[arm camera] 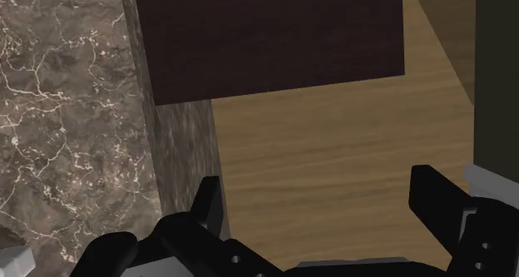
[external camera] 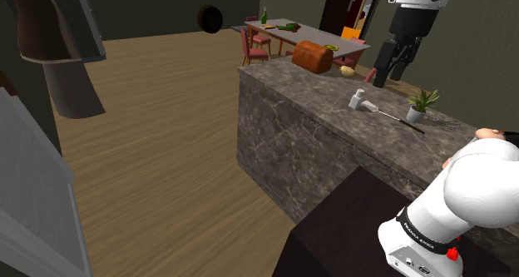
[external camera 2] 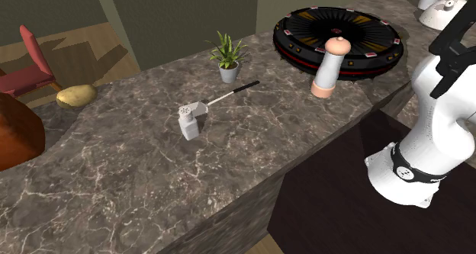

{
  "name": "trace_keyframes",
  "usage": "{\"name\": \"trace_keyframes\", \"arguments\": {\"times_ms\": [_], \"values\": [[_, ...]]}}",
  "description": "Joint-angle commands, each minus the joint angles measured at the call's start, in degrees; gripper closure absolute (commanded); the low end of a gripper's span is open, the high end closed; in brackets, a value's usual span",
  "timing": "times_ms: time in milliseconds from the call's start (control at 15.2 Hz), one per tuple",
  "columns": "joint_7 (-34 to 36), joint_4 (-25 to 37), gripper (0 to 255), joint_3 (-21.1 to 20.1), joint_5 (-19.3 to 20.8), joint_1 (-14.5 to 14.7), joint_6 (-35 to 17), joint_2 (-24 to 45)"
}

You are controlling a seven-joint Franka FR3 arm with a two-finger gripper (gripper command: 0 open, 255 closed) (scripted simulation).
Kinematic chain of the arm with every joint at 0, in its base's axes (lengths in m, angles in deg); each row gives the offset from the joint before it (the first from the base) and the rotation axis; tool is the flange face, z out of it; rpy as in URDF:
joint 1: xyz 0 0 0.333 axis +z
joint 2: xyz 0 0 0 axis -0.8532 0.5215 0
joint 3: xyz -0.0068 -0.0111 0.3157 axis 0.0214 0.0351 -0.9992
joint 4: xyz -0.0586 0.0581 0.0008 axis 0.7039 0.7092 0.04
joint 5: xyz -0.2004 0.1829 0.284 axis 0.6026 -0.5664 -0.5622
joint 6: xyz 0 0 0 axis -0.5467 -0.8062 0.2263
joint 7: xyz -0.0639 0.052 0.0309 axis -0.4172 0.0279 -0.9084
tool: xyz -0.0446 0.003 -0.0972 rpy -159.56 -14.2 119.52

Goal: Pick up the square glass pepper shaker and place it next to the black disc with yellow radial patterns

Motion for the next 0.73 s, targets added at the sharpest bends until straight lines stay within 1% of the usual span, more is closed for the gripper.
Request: {"name": "trace_keyframes", "arguments": {"times_ms": [0, 330, 660], "values": [[0.0, 0.0, 0, 0.0, 0.0, 0.0, 0.0, 0.0], [-6.31, -4.98, 0, 5.71, 4.67, -1.81, -7.52, 0.12], [-12.44, -8.09, 0, 11.83, 8.84, -3.64, -15.8, 2.6]]}}
